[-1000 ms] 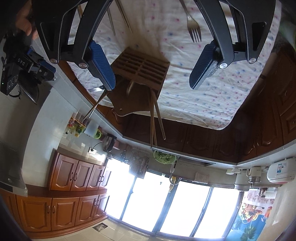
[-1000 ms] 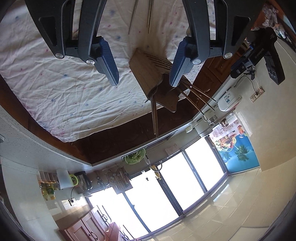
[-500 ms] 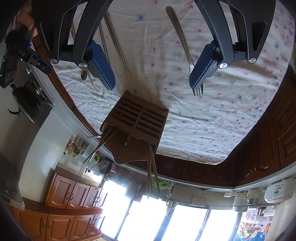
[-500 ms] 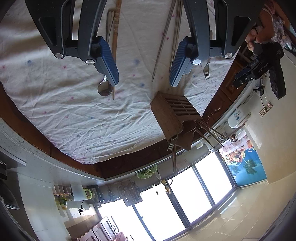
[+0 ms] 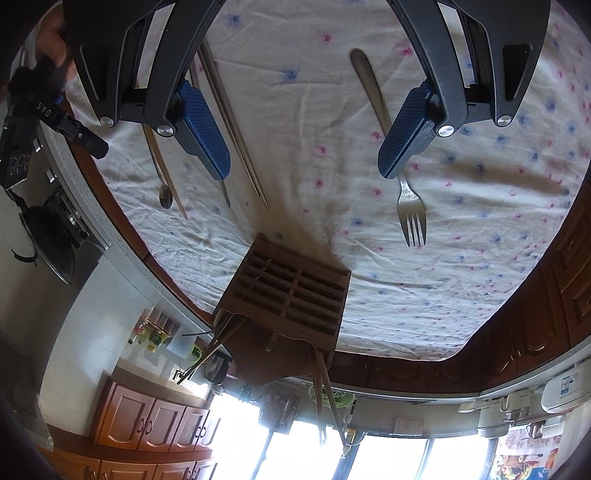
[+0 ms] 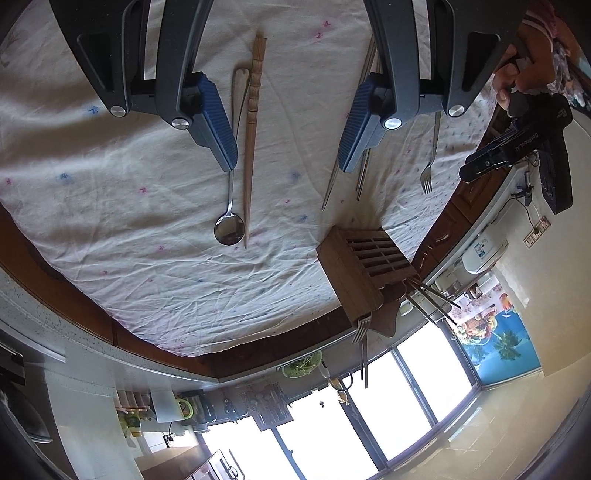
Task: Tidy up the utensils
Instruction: 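Move both tools back toward the remaining chopsticks and spoon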
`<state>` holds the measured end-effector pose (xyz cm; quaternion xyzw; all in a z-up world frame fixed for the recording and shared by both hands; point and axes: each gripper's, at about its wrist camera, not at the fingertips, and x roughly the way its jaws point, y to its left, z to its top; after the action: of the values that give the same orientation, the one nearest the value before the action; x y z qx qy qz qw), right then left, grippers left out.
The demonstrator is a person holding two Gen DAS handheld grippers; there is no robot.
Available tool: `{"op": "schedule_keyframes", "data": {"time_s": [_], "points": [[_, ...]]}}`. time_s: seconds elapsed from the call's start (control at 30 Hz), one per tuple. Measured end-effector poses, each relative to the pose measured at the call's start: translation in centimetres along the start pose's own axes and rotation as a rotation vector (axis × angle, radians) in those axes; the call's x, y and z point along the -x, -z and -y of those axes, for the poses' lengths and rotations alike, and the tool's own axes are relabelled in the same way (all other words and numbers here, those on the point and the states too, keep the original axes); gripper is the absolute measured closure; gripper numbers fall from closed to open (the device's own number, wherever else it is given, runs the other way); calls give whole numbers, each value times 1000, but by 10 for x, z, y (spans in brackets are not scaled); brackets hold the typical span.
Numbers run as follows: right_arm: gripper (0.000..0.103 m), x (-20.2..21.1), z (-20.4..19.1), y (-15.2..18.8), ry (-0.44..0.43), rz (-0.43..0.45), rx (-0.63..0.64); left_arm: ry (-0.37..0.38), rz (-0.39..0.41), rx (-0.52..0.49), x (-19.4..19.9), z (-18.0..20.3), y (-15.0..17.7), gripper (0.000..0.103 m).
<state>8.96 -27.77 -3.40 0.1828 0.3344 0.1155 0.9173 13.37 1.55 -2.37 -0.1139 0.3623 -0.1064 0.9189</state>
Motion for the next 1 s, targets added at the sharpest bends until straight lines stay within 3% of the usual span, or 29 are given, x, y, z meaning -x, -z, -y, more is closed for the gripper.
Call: {"op": "schedule_keyframes", "data": {"time_s": [0.1,0.53,0.67,0.73,0.8,0.93,1.0], "points": [[16,-2,0,-1,-18,4,1,-3,-20,-13,-5,4,1,19],[16,-22,9,-10,-41,-30,-5,-23,-121,-62,-40,22,-2,19],[22,-33,6,-16,-44,-51,8,-10,-145,-71,-55,28,-10,19],[36,-40,5,-20,-43,-67,16,-14,-160,-92,-63,34,-15,20],[45,-48,5,-23,-43,-92,20,-13,-173,-109,-72,40,-19,23],[59,-63,5,-29,-25,-125,36,-15,-209,-148,-91,50,-26,41],[61,-70,6,-31,-24,-140,36,-11,-234,-152,-101,52,-28,52]]}}
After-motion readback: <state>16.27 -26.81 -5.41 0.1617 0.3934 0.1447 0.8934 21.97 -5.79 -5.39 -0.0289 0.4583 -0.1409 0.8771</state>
